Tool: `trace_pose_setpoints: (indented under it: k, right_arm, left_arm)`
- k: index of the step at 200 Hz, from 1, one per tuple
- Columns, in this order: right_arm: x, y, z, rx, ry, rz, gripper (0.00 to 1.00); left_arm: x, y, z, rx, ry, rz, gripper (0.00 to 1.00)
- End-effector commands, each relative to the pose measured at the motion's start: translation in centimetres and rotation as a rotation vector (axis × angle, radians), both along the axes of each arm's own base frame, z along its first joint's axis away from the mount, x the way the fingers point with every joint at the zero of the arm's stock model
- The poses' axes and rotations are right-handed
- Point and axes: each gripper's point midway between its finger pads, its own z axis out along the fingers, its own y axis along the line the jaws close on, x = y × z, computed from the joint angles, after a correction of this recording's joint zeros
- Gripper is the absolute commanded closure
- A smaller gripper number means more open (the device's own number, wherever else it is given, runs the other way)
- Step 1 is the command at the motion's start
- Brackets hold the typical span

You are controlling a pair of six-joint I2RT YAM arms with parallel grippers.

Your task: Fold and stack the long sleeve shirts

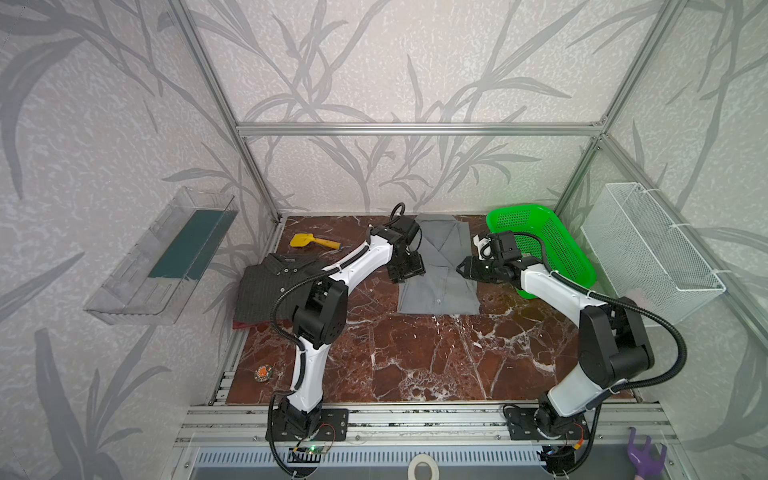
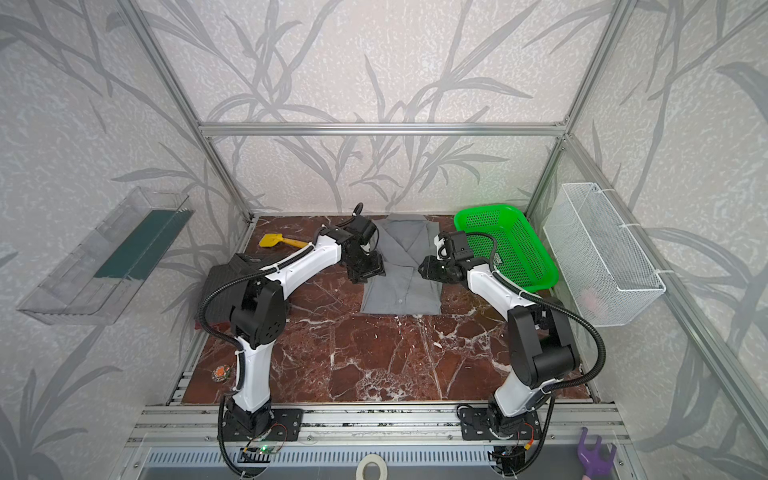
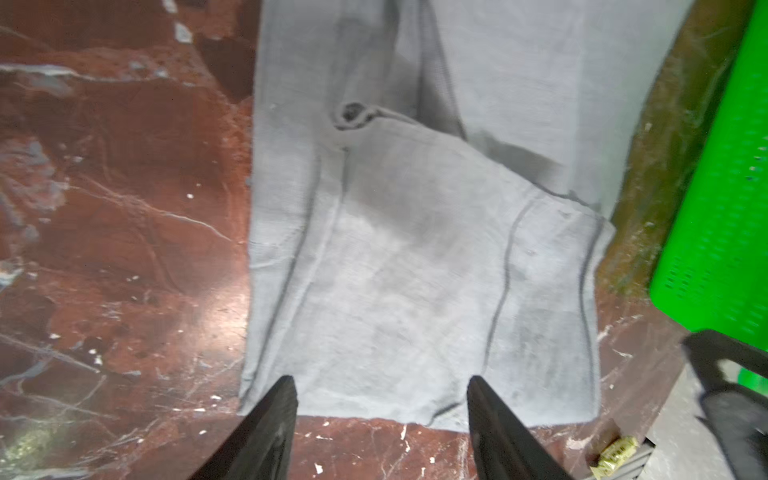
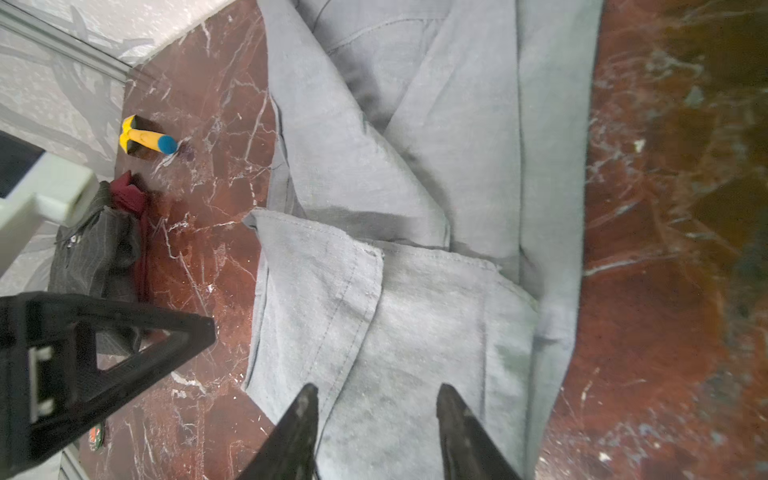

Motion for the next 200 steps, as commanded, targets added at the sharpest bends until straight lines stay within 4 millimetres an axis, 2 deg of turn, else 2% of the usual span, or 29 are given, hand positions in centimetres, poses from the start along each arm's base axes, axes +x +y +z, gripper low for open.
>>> trace_pose_setpoints:
  k: [1,6,22,47,67,81,115,142,176,186,200]
  right_arm:
    - [-1.9,-1.7,-3.8,-0.085,0.141,-0.013,0.51]
    - [-2.0,-1.7,-4.9,-0.090,0.170,-0.008,0.51]
    - [-2.2,-1.9,-6.0,-0.097,0.203,-0.004,0.51]
    - [-2.1,-2.4,-7.1,-0.120,0.219,-0.015,0.51]
    - [-1.9,-2.1,-7.5,-0.104,0.230,-0.008,0.53]
    - [-1.7,-1.5,-7.4,-0.075,0.222,-0.001,0.63]
    - [-0.4,-0.4,-5.2,-0.005,0.142,0.017,1.00]
    - [1.0,0.8,-2.9,0.054,0.053,0.049,1.00]
    - [2.7,1.6,-1.1,0.102,-0.061,0.056,1.00]
    - [3.2,1.4,-1.3,0.095,-0.086,0.042,1.00]
    - [3.9,0.8,-2.7,0.057,-0.074,0.015,1.00]
  left_arm:
    - [0.9,0.7,-1.0,0.020,-0.022,-0.035,0.34]
    - [1.0,0.8,-1.2,0.029,-0.024,-0.042,0.34]
    - [1.3,0.8,-1.8,0.043,-0.033,-0.064,0.34]
    - [1.2,0.7,-3.2,0.048,-0.017,-0.081,0.35]
    - [1.0,0.6,-4.0,0.039,-0.003,-0.086,0.37]
    - [0.9,0.6,-4.3,0.036,0.002,-0.086,0.39]
    - [0.6,1.2,-4.7,0.048,0.015,-0.067,0.43]
    - [0.3,1.8,-4.5,0.058,0.004,-0.048,0.43]
    - [-0.5,2.8,-4.6,0.082,0.008,-0.032,0.43]
    - [-0.8,3.1,-4.5,0.090,0.003,-0.027,0.43]
    - [-1.2,3.5,-4.4,0.095,0.001,-0.018,0.43]
